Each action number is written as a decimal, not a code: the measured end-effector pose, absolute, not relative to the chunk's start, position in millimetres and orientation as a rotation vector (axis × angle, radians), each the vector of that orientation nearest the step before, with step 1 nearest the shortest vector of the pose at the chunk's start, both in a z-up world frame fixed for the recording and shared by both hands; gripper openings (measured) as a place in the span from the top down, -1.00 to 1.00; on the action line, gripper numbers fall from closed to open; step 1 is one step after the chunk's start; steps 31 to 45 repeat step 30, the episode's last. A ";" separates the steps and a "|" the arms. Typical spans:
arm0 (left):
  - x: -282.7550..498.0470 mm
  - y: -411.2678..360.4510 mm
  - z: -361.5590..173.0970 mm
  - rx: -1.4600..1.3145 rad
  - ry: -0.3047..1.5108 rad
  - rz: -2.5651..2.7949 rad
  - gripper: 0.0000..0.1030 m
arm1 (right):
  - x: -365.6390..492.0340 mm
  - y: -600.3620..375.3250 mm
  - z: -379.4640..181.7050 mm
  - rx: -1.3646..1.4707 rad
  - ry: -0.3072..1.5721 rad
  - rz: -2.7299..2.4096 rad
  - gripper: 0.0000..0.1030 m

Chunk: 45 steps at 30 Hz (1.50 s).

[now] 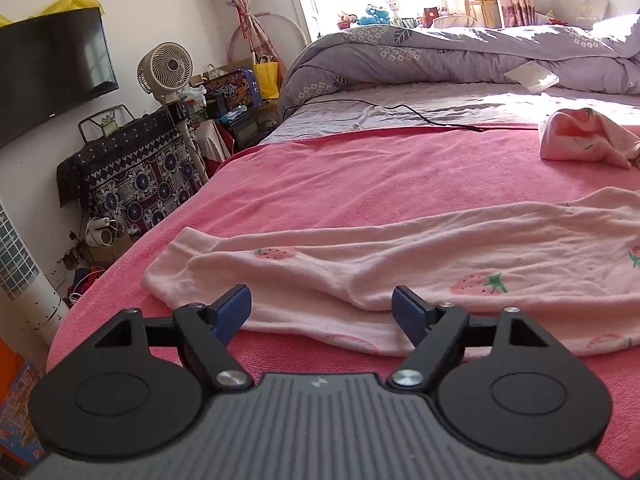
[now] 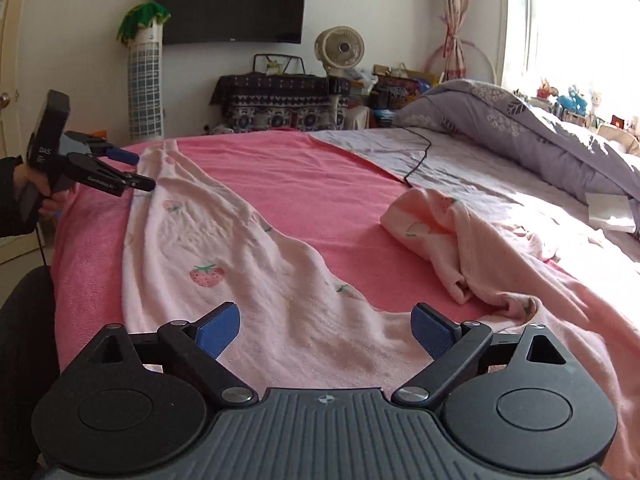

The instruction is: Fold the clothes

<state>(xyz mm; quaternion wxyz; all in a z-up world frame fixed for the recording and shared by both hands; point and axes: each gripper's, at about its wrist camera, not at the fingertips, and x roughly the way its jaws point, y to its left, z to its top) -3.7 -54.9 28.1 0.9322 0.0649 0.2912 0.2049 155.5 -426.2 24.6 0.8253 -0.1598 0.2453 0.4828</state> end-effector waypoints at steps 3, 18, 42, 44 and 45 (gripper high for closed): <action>-3.2 -62.6 27.5 0.164 0.578 0.384 -0.66 | 169.5 -422.2 3.6 -0.356 0.674 0.971 -0.88; -20.8 -40.1 -18.7 0.022 0.434 0.357 -0.89 | 282.2 -336.1 63.6 -0.265 0.580 0.729 -1.00; -22.9 -38.6 -19.6 0.015 0.410 0.333 -0.85 | 239.9 -313.2 29.1 -0.354 0.733 0.793 0.76; -22.9 -38.6 -19.6 0.015 0.410 0.333 -0.85 | 239.9 -313.2 29.1 -0.354 0.733 0.793 0.76; -22.9 -38.6 -19.6 0.015 0.410 0.333 -0.85 | 239.9 -313.2 29.1 -0.354 0.733 0.793 0.76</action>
